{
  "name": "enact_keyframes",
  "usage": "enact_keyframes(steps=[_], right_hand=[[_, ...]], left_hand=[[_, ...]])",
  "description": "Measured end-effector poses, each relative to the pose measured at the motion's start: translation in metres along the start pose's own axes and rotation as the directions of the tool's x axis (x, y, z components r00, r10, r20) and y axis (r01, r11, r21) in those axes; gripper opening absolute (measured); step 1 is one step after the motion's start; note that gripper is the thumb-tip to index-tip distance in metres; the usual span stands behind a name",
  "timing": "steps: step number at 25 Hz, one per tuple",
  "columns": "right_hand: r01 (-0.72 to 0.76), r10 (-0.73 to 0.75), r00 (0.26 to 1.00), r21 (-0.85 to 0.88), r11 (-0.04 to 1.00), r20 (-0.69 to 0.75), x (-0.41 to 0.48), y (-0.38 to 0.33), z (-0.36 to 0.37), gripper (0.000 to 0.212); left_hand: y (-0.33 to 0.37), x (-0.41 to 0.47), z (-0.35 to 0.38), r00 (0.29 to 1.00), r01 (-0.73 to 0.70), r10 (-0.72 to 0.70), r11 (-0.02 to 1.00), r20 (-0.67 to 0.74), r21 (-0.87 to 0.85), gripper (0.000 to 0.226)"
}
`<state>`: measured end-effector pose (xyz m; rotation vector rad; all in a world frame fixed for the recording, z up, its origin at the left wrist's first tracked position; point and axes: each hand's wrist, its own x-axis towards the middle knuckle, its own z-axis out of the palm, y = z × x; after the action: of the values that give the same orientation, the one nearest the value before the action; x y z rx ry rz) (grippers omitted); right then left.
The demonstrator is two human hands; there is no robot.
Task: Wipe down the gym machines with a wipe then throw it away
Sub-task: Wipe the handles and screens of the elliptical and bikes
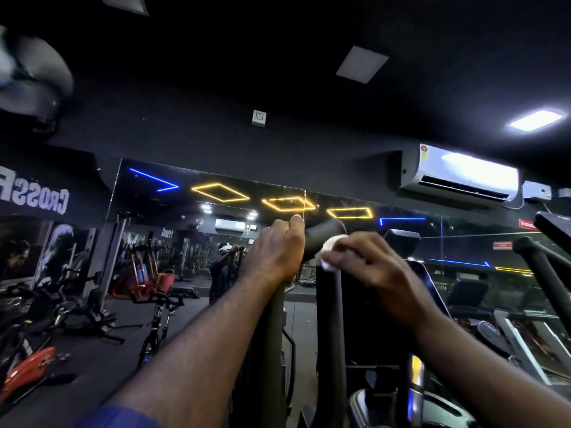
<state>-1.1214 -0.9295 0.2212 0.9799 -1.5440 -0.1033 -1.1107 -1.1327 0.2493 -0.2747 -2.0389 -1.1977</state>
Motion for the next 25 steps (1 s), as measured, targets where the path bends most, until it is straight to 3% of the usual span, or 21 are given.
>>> enact_keyframes(steps=[2, 4, 8, 12, 14, 18, 21, 25], right_hand=[[-0.097, 0.098, 0.995, 0.009, 0.995, -0.03, 0.008, 0.005, 0.006, 0.04], [-0.13, 0.131, 0.991, 0.057, 0.99, -0.015, -0.008, -0.016, 0.016, 0.031], [-0.002, -0.001, 0.999, 0.078, 0.997, 0.036, -0.023, -0.026, 0.01, 0.026], [-0.262, 0.271, 0.959, 0.111, 0.959, -0.077, 0.017, 0.004, 0.021, 0.042], [-0.232, 0.241, 0.968, 0.116, 0.966, -0.073, -0.001, -0.012, 0.035, 0.048], [-0.167, 0.191, 0.975, 0.186, 0.968, -0.115, -0.024, -0.023, 0.025, 0.03], [-0.418, 0.471, 0.85, 0.243, 0.875, -0.236, 0.028, 0.013, 0.018, 0.031], [-0.524, 0.612, 0.768, 0.366, 0.769, -0.186, 0.022, 0.0, 0.043, 0.035]], left_hand=[[0.0, -0.001, -0.002, 1.0, -0.013, 0.013, 1.0, 0.006, 0.012, 0.046], [0.002, -0.002, -0.003, 0.999, -0.026, 0.024, 0.999, 0.028, 0.046, 0.042], [0.003, -0.004, -0.003, 0.998, -0.049, 0.046, 0.995, 0.037, 0.087, 0.04], [0.004, -0.006, -0.004, 0.997, -0.044, 0.039, 0.996, 0.06, 0.081, 0.045], [0.004, -0.007, -0.005, 0.997, -0.048, 0.043, 0.996, 0.068, 0.072, 0.044], [0.004, -0.005, -0.003, 0.997, -0.058, 0.055, 0.996, 0.048, 0.062, 0.044], [0.004, -0.006, -0.002, 0.996, -0.061, 0.056, 0.996, 0.065, 0.068, 0.041], [0.004, -0.006, -0.005, 0.997, -0.062, 0.058, 0.996, 0.059, 0.067, 0.037]])
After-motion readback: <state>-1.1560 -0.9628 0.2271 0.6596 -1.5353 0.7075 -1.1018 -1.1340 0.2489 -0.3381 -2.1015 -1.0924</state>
